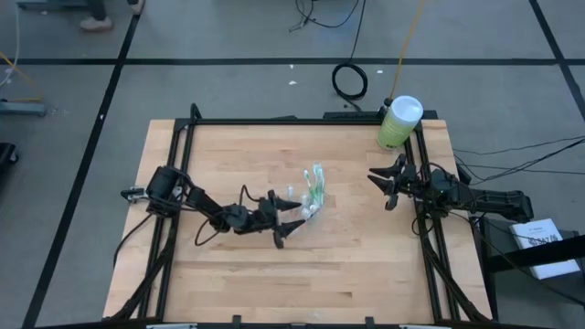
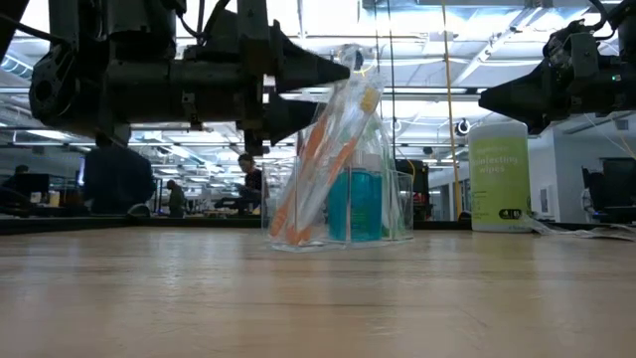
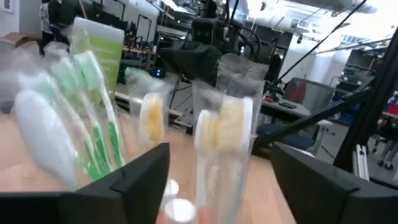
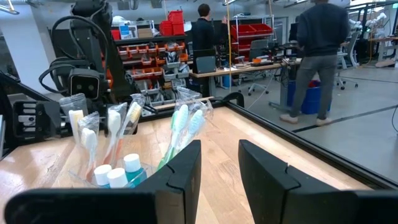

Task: Pick & Place toothbrushing station
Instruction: Return to Home Position

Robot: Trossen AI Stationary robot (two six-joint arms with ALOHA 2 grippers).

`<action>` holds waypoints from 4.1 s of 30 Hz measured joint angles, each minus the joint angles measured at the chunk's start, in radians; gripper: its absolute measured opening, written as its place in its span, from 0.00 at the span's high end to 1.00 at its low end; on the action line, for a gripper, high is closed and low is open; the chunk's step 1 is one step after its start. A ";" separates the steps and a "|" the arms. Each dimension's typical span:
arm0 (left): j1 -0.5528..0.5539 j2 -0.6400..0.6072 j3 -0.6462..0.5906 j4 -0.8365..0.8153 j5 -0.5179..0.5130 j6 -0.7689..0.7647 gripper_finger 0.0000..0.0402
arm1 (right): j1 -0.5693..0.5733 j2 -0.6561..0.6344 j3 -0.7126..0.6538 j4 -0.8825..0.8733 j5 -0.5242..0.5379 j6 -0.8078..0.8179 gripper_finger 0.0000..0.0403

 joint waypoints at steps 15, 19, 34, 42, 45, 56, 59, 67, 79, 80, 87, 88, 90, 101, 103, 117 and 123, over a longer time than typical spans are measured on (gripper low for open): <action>0.000 -0.404 0.000 -0.533 0.007 0.046 0.19 | 0.000 0.000 0.000 0.000 0.000 0.000 0.76; 0.000 -0.607 0.000 -0.808 0.008 0.043 0.22 | 0.000 0.000 0.000 0.000 0.000 0.000 0.76; -0.006 -1.346 0.001 -1.557 0.000 0.181 0.26 | 0.000 0.000 0.001 0.000 0.000 0.000 0.76; -0.006 -1.484 -0.021 -1.945 0.000 0.157 0.26 | 0.000 0.000 0.001 0.000 0.000 0.000 0.76; -0.002 -1.483 -0.086 -1.846 -0.014 0.144 0.26 | 0.000 0.000 0.001 0.000 0.000 0.000 0.76; 0.130 -1.683 -0.407 -1.511 0.195 0.138 0.26 | 0.000 0.000 0.000 0.000 0.000 0.000 0.76; 0.182 -1.781 -0.437 -1.510 0.280 0.154 0.26 | 0.000 0.000 0.000 0.000 0.000 0.000 0.76; 0.296 -1.969 -0.492 -1.543 0.418 0.182 0.26 | 0.000 0.000 0.000 0.000 0.000 0.000 0.76; 0.390 -1.998 -0.630 -1.432 0.504 0.121 0.26 | 0.000 0.000 0.000 0.000 0.000 0.000 0.76; 0.394 -1.998 -0.628 -1.426 0.509 0.124 0.26 | 0.000 0.000 0.000 0.000 0.000 0.000 0.76; 0.413 -1.997 -0.628 -1.497 0.504 0.158 0.26 | 0.000 0.000 0.000 0.000 0.000 0.000 0.76; 0.417 -1.996 -0.628 -1.498 0.496 0.153 0.26 | 0.000 0.000 0.000 0.000 0.000 0.000 0.76; 0.422 -1.997 -0.628 -1.499 0.487 0.152 0.26 | 0.000 0.000 0.000 0.000 0.000 0.000 0.76; 0.427 -1.997 -0.628 -1.501 0.486 0.168 0.26 | 0.000 0.000 0.000 0.000 0.000 0.000 0.76; 0.427 -1.997 -0.628 -1.501 0.486 0.181 0.26 | 0.000 0.000 0.000 0.000 0.000 0.000 0.76; 0.427 -1.997 -0.628 -1.482 0.486 0.199 0.26 | 0.000 0.000 0.001 0.000 0.000 0.000 0.76; 0.427 -1.997 -0.628 -1.482 0.486 0.199 0.26 | 0.000 0.000 0.001 0.000 0.000 0.000 0.76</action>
